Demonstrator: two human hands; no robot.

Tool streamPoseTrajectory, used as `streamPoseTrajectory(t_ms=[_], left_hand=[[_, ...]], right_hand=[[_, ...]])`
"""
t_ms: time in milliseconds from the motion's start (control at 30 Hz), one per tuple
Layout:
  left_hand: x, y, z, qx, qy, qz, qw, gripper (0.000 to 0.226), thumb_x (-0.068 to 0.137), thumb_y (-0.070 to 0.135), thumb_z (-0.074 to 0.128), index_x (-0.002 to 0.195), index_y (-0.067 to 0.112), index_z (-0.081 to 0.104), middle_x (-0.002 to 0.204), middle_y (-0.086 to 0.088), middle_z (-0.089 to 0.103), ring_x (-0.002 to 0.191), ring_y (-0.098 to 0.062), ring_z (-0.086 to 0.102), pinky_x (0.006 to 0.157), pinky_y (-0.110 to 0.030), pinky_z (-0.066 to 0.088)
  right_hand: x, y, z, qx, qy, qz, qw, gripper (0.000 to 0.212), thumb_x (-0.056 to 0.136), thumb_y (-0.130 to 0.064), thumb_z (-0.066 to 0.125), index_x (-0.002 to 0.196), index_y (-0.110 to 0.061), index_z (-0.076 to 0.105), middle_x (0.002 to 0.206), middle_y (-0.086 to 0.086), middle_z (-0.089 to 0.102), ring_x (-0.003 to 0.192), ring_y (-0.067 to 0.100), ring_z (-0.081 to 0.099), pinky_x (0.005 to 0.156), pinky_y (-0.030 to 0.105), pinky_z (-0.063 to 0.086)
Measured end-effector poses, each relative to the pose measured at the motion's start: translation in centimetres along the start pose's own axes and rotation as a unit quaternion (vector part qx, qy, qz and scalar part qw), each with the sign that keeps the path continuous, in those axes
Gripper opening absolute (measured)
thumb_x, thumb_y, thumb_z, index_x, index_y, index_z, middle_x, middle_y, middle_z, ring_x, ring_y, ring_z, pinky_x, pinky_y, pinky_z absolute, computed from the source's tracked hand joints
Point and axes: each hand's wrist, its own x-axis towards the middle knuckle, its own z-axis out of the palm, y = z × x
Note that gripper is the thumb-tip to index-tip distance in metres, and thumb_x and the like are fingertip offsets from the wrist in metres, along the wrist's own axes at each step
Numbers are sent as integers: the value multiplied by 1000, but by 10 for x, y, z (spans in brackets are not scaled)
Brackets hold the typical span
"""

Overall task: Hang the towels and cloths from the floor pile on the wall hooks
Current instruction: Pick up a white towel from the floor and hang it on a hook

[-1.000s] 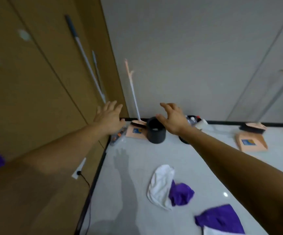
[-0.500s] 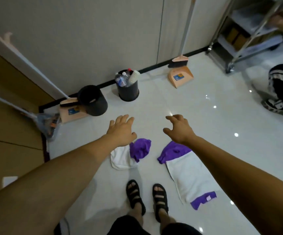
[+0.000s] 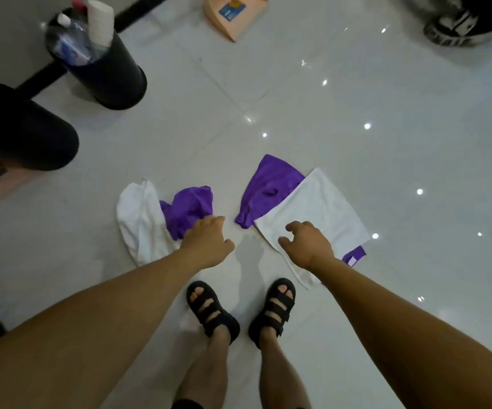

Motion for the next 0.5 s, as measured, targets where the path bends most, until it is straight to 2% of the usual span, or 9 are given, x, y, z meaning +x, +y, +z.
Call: streamPoseTrajectory(t_ms=[167, 300, 400, 500], left_hand=[[87, -26, 94, 14, -17, -13, 1000, 63, 89, 41, 51, 144, 18, 31, 149, -7, 34, 134, -30, 35, 102, -45, 37], [162, -40, 147, -22, 15, 6, 1000, 62, 90, 38, 52, 145, 18, 31, 149, -7, 34, 134, -29, 33, 104, -43, 36], [211, -45, 174, -40, 49, 32, 997, 56, 91, 35, 52, 142, 17, 36, 144, -6, 39, 130, -28, 37, 101, -39, 37], [248, -51, 193, -57, 75, 50, 994, 52, 90, 32, 52, 138, 17, 40, 140, -5, 43, 126, -25, 41, 98, -37, 39]], right_hand=[[106, 33, 89, -10, 3, 23, 1000, 47, 94, -45, 48, 131, -17, 50, 131, 7, 50, 114, 27, 53, 88, 39, 47], [190, 45, 152, -26, 29, 29, 999, 53, 91, -54, 49, 125, -13, 50, 122, 8, 53, 108, 28, 54, 81, 38, 46], [244, 47, 189, -34, 50, 24, 998, 58, 88, -58, 51, 124, -14, 43, 116, 8, 54, 103, 30, 57, 78, 40, 48], [288, 48, 216, -73, 52, -11, 996, 43, 93, -50, 48, 121, -18, 38, 108, 9, 54, 90, 31, 60, 69, 37, 45]])
